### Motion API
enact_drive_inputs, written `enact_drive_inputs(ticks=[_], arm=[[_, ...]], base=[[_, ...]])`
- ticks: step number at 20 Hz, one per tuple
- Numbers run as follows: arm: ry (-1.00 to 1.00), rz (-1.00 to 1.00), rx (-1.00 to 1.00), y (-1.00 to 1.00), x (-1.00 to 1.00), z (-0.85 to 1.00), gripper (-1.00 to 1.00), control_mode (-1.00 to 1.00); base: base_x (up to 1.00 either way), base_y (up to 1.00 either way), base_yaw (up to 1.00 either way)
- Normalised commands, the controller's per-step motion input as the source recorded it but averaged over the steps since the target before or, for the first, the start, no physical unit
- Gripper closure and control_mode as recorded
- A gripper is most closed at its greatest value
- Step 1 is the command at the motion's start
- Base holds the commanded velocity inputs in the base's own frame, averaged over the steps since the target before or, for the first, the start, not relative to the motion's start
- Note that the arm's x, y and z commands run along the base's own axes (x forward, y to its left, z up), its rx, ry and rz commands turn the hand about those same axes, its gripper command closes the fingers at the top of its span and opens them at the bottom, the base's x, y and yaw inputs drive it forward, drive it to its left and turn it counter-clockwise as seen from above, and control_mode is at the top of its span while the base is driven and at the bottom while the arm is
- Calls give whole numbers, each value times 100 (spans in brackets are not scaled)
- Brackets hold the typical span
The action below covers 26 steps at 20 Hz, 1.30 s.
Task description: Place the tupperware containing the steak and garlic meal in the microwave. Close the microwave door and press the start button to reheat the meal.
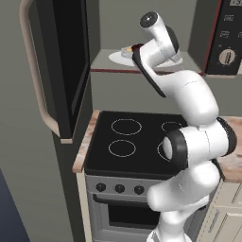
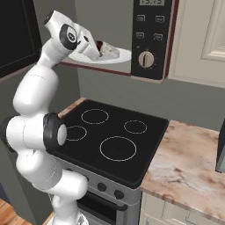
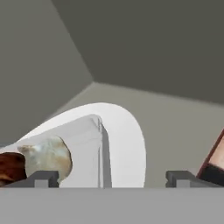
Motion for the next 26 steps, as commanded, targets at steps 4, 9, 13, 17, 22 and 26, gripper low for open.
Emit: enact_drive_inputs(ticks=[4,9,13,17,22,26], arm=[[-3,1,0,0,-100,23,-100,-100],[0,18,-11,10,-100,32,-100,-100],[1,41,-39,20,-100,22,-100,-100],[8,51,-53,27,-100,1,-100,-100],[11,47,-58,37,-100,5,-100,-100],[17,28,-59,48,-84,24,-100,-100]], base=[[0,0,0],[0,0,0],[0,0,0],[0,0,0],[0,0,0],[0,0,0]])
